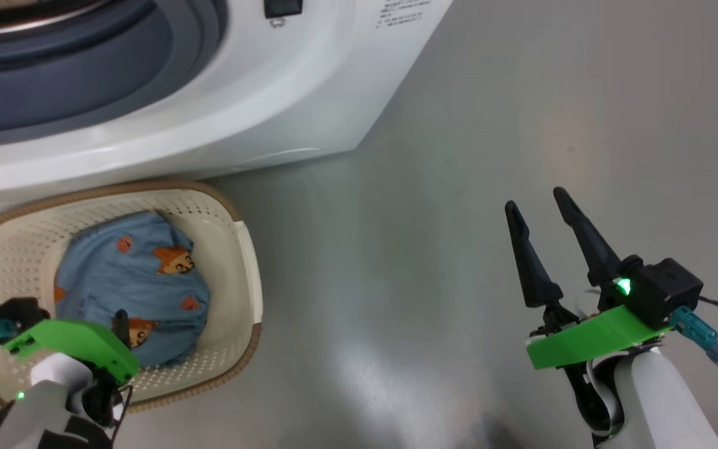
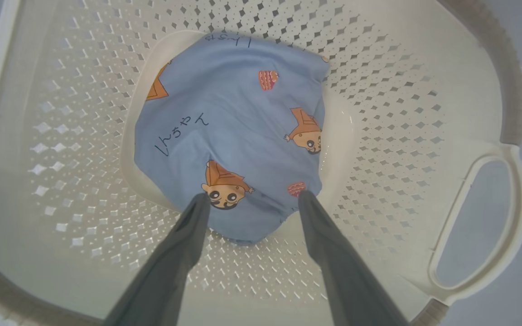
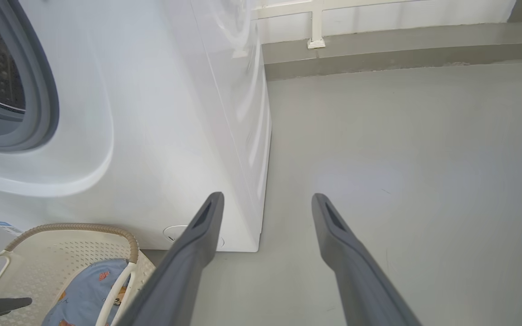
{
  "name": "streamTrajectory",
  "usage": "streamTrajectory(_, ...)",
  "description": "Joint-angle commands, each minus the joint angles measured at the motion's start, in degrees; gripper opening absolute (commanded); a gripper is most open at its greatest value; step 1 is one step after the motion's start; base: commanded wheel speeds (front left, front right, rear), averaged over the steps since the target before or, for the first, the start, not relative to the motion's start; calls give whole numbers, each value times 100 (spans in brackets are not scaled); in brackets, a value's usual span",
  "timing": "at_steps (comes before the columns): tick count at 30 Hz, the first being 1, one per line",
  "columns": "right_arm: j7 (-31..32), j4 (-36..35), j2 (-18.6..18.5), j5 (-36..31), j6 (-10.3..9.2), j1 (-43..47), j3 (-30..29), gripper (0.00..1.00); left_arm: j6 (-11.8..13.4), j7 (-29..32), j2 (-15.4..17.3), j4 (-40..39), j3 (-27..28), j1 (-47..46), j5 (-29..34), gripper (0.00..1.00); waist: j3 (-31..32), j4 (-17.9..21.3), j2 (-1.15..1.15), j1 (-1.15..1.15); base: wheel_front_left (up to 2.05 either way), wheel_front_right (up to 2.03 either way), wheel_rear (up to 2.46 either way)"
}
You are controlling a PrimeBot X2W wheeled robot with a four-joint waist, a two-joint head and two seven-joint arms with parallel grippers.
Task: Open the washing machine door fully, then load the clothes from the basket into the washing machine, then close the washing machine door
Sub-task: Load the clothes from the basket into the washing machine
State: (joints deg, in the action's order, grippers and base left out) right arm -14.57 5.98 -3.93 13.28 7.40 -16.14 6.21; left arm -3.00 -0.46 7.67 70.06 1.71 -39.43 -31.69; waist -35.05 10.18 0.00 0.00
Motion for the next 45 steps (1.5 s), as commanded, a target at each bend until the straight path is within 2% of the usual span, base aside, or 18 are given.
streamTrajectory(1,-43,-154,-35,21,9,-14,128,100,-30,-39,256,22,135,-19,-41,100,-260,129,0,0,0,0,0)
streamTrajectory(5,-43,-174,-59,41,9,-69,122,100,104,-122,301,118,91,-148,10,100,-422,152,0,0,0,0,0)
streamTrajectory(19,-43,-309,-188,100,9,-211,91,100,197,-186,361,314,29,-545,-35,100,-932,148,0,0,0,0,0)
streamTrajectory(26,-43,-311,-207,123,9,-212,66,100,192,-211,366,347,-19,-681,-51,100,-1049,153,0,0,0,0,0)
streamTrajectory(33,-43,-342,-219,140,9,-220,63,100,83,-323,346,364,5,-762,-148,100,-1115,178,0,0,0,0,0)
streamTrajectory(45,-43,-396,-255,156,9,-186,19,100,153,-314,319,382,-18,-854,-228,100,-1247,209,0,0,0,0,0)
